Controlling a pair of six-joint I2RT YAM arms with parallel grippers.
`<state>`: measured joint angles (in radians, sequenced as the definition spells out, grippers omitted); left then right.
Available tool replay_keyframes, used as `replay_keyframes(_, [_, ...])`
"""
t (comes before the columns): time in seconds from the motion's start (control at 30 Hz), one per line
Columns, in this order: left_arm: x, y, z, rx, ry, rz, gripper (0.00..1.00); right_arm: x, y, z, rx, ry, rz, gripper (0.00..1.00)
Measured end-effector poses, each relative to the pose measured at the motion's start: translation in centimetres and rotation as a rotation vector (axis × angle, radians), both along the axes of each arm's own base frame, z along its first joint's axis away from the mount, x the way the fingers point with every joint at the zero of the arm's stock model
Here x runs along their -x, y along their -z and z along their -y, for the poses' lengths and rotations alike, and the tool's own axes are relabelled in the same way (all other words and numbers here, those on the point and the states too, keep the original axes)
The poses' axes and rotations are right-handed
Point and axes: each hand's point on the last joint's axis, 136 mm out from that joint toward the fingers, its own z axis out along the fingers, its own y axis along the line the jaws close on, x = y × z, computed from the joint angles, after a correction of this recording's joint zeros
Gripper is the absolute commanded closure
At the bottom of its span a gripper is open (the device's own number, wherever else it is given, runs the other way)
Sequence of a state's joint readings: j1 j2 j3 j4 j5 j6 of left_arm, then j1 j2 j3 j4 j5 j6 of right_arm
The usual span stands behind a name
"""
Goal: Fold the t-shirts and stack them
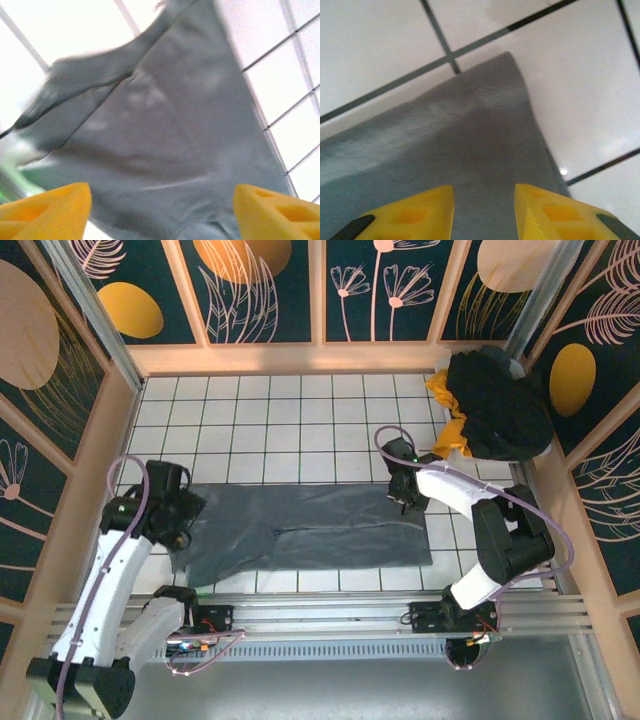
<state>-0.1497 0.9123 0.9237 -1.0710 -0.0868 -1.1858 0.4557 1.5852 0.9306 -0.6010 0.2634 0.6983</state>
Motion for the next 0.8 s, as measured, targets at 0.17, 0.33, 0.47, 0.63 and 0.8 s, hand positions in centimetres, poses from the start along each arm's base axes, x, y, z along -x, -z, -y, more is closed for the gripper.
replay_keyframes(0.17, [-6.2, 3.2, 1.1, 0.034, 0.006, -0.026, 1.00, -0.8, 0.3, -2.6, -0.063, -0.066, 0.005, 0.66])
replay_keyframes(0.33, [-10.0, 9.4, 0.8, 0.109, -0.033, -0.097, 1.00, -0.8, 2.4, -3.6, -0.072, -0.078, -0.041, 0.68])
replay_keyframes(0.47, [-11.0, 13.4, -0.7, 0.133, -0.073, -0.161, 1.00, -1.8, 2.7, -3.8, -0.075, -0.060, -0.035, 0.68])
replay_keyframes(0.63, [-15.8, 14.8, -1.7, 0.159, -0.045, -0.140, 1.00, -3.9, 2.7, -3.3, -0.092, -0.015, -0.022, 0.68])
replay_keyframes(0.8, [-23.6, 14.5, -1.4, 0.179, 0.043, -0.015, 1.00, -7.3, 2.6, -2.5, -0.129, 0.023, -0.006, 0.66])
